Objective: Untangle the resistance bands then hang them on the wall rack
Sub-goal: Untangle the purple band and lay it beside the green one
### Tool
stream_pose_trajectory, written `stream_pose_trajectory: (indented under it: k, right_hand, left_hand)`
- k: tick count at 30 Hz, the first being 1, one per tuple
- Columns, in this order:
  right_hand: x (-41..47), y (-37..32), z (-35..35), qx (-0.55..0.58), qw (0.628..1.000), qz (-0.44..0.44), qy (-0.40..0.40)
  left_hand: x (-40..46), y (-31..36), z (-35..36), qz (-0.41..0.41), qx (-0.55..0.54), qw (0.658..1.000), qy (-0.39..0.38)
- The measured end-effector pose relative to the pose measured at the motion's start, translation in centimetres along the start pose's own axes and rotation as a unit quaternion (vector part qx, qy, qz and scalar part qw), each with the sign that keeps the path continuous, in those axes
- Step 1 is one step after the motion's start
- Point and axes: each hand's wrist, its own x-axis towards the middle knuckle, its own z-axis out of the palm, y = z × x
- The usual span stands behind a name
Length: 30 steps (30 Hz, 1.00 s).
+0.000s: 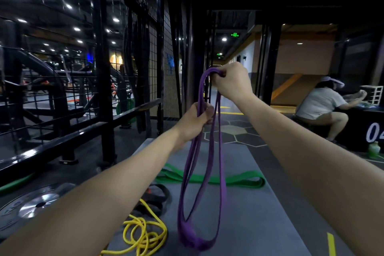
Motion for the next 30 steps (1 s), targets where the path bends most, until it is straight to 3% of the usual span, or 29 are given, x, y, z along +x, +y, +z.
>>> stream_pose_trajectory:
  k: [5, 10, 17, 21, 27, 30]
  right_hand:
    - [0.1, -0.6, 0.4, 0.013, 1.000, 0.016, -0.003]
    - [-0.2, -0.1, -0.2, 0.050, 0.997, 0.058, 0.007]
    - [0.4, 4.5, -3.9, 0.066, 0.979, 0.162, 0.103]
    - [-0.6, 9.2, -5.3, 0.013, 0.974, 0.196, 0.113]
    - [-4.5, 18.6, -2.0, -0.020, 0.952, 0.293, 0.090]
    - [-6.0, 22.0, 1.8, 0.010, 0.948, 0.315, 0.048]
  left_hand:
    - [0.2, -0.4, 0.7, 0.008, -0.044, 0.999, -0.014]
    - [0.0, -1.0, 2.0, -0.001, -0.017, 0.999, 0.039]
    - [-2.4, -8.6, 2.8, -0.070, 0.156, 0.978, -0.122]
    - [-2.1, -12.0, 2.6, -0.100, 0.166, 0.970, -0.146]
    - [1.5, -14.9, -0.4, -0.110, 0.320, 0.925, -0.171]
    - [4.5, -16.0, -4.8, -0.079, 0.438, 0.879, -0.171]
